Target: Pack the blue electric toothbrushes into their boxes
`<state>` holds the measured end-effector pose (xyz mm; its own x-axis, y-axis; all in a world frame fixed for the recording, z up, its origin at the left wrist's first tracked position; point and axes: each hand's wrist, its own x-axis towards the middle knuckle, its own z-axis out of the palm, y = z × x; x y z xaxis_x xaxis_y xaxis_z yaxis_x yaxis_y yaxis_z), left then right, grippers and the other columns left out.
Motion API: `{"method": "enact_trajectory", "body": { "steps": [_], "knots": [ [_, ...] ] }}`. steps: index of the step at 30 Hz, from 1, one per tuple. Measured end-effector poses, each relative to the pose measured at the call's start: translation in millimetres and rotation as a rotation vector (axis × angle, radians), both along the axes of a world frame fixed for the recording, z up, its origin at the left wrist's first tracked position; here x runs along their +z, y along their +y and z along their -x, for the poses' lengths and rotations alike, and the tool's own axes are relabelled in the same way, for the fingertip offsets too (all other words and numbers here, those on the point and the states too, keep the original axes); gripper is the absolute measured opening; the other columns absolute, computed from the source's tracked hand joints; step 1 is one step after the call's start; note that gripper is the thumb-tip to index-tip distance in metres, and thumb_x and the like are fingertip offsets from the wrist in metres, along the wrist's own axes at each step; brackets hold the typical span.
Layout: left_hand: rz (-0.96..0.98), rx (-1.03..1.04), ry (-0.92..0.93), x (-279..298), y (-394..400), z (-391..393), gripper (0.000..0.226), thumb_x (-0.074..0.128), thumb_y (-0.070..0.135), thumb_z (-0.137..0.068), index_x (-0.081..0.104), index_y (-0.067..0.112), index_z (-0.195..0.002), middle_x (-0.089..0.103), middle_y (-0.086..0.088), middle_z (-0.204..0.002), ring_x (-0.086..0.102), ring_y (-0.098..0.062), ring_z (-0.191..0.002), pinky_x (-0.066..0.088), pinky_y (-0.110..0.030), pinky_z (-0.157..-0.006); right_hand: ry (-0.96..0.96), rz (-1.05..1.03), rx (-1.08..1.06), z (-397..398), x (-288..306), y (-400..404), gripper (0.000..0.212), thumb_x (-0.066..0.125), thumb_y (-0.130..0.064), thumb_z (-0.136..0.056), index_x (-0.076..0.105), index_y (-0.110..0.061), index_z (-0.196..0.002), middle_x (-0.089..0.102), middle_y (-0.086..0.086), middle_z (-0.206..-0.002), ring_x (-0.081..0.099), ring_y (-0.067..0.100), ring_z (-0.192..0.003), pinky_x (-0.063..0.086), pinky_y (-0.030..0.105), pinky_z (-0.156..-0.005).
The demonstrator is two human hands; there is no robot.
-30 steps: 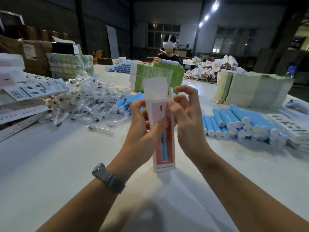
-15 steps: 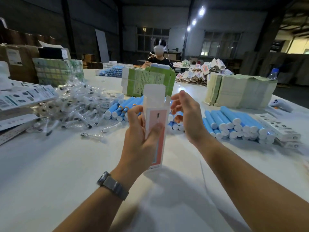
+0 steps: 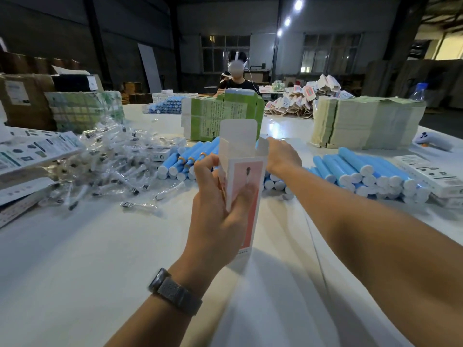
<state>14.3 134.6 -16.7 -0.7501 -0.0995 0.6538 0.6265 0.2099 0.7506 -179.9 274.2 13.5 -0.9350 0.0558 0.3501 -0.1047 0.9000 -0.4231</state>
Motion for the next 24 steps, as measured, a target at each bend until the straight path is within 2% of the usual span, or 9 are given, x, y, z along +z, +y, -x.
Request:
{"method": "enact_trajectory", "body": {
  "steps": [5,8,11,13,14,16,17,20,24],
  "knots": [
    [-0.022,0.001,-0.004,-1,0,1,0.037,0.060,0.028,-0.089,0.034,0.030,-0.115,0.069,0.003,-0.096,0.069,-0.025,-0.085,0.056,-0.057,-0.078,-0.105,0.134,-0.084,1,14,4,0.010,0.051,-0.020,-0.088,0.049,-0.011,-0.086,0.052,0.007,-0.086,0.052,0.029,-0.081,0.038,0.031,-0.063],
    [-0.027,0.000,-0.017,0,-1,1,0.037,0.062,0.031,-0.088,0.035,0.033,-0.114,0.070,0.003,-0.097,0.070,-0.025,-0.086,0.056,-0.058,-0.080,-0.210,0.181,0.007,-3,27,8,0.019,0.063,-0.022,-0.079,0.051,-0.011,-0.071,0.056,0.006,-0.063,0.053,0.022,-0.055,0.041,0.024,-0.047],
    [-0.032,-0.019,-0.025,0,-1,1,0.038,0.062,0.031,-0.088,0.035,0.033,-0.115,0.070,0.003,-0.099,0.070,-0.024,-0.088,0.056,-0.059,-0.082,-0.265,0.271,0.023,-11,35,11,0.020,0.069,-0.022,-0.078,0.055,-0.009,-0.072,0.053,0.005,-0.056,0.045,0.017,-0.041,0.037,0.017,-0.037],
    [-0.038,-0.037,-0.028,0,-1,1,0.037,0.061,0.031,-0.088,0.035,0.034,-0.115,0.070,0.005,-0.099,0.070,-0.022,-0.087,0.055,-0.060,-0.083,-0.245,0.466,0.041,-23,39,13,0.016,0.066,-0.021,-0.080,0.056,-0.009,-0.082,0.050,0.006,-0.061,0.043,0.018,-0.045,0.038,0.019,-0.040],
    [-0.032,-0.047,-0.028,0,-1,1,0.036,0.061,0.031,-0.089,0.036,0.034,-0.115,0.070,0.006,-0.100,0.070,-0.021,-0.088,0.056,-0.059,-0.083,-0.220,0.612,0.086,-32,42,13,0.020,0.065,-0.020,-0.082,0.057,-0.007,-0.096,0.052,0.006,-0.068,0.045,0.018,-0.048,0.041,0.022,-0.042],
    [-0.008,-0.056,-0.020,0,0,0,0.033,0.059,0.032,-0.090,0.035,0.036,-0.113,0.069,0.010,-0.102,0.069,-0.017,-0.090,0.057,-0.055,-0.084,-0.166,0.916,0.249,-57,51,12,0.051,0.064,-0.016,-0.085,0.047,-0.006,-0.132,0.060,0.010,-0.088,0.056,0.019,-0.058,0.052,0.029,-0.050],
    [0.004,-0.058,-0.014,-1,1,0,0.032,0.057,0.033,-0.091,0.035,0.038,-0.113,0.068,0.013,-0.103,0.069,-0.016,-0.091,0.057,-0.053,-0.085,-0.124,1.024,0.347,-73,56,12,0.060,0.063,-0.015,-0.084,0.042,-0.006,-0.140,0.061,0.011,-0.092,0.060,0.019,-0.062,0.055,0.032,-0.054],
    [0.017,-0.052,0.003,-2,3,0,0.032,0.056,0.034,-0.092,0.034,0.039,-0.115,0.068,0.017,-0.104,0.069,-0.013,-0.094,0.058,-0.049,-0.085,0.002,1.203,0.612,-122,66,12,0.040,0.058,-0.016,-0.074,0.055,-0.011,-0.113,0.056,0.004,-0.082,0.062,0.013,-0.061,0.050,0.029,-0.052],
    [0.019,-0.048,0.002,-3,3,-1,0.035,0.057,0.032,-0.091,0.033,0.037,-0.116,0.068,0.018,-0.101,0.069,-0.013,-0.092,0.058,-0.051,-0.084,0.210,1.269,0.678,-162,76,18,0.022,0.057,-0.018,-0.075,0.057,-0.019,-0.097,0.051,-0.001,-0.083,0.057,0.011,-0.072,0.045,0.025,-0.051]
  ]
}}
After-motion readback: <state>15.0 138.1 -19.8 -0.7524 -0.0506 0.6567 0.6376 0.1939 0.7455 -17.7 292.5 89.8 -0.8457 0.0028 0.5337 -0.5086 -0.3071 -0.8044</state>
